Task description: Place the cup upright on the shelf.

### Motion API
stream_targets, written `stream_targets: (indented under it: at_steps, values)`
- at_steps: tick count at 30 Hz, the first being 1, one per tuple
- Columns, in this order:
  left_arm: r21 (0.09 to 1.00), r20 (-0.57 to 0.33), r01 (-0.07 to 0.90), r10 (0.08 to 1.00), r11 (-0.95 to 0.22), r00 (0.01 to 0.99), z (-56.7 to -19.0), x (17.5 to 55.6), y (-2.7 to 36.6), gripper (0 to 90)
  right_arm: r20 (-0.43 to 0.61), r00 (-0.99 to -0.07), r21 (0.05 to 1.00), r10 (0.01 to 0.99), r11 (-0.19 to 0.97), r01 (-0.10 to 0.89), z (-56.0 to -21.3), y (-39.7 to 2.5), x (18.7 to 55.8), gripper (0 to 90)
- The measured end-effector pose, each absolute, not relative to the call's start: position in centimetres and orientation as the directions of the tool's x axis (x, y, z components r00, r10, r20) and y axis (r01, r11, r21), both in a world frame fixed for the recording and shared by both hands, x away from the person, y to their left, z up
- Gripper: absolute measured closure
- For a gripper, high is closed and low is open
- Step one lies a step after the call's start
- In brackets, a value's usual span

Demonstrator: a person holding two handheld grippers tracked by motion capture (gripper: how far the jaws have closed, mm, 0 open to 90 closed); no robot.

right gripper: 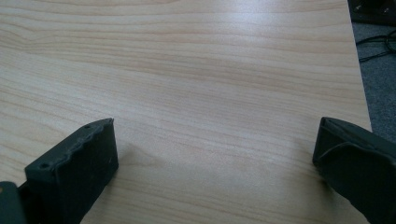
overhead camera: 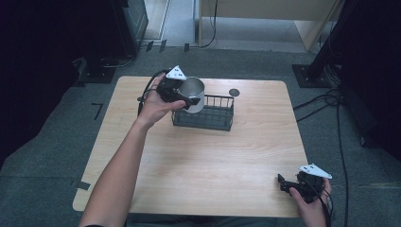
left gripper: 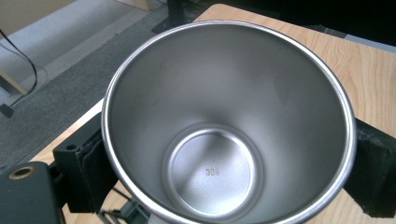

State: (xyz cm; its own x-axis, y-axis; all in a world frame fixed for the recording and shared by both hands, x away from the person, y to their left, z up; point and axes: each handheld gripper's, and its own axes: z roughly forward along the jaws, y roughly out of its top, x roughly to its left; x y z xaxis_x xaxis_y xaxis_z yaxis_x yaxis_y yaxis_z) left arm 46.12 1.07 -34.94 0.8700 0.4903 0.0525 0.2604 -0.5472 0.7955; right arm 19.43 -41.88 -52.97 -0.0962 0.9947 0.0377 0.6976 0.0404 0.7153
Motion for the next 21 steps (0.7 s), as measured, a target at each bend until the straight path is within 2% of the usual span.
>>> stream_targets:
  at_steps: [8,21]
  values:
    - [0.796,0.039,0.248,0.456,-0.552,0.889,-35.7,47.8,0.0,7.5,0.039,-0.097,0.716,0.995,0.04,0.697,-53.0,-41.9,19.4,0.0]
    - [0.762,0.033,0.257,0.433,-0.594,0.901,-38.0,48.5,-1.2,7.5,0.039,-0.099,0.717,0.994,0.041,0.696,-53.0,-41.9,19.4,0.0]
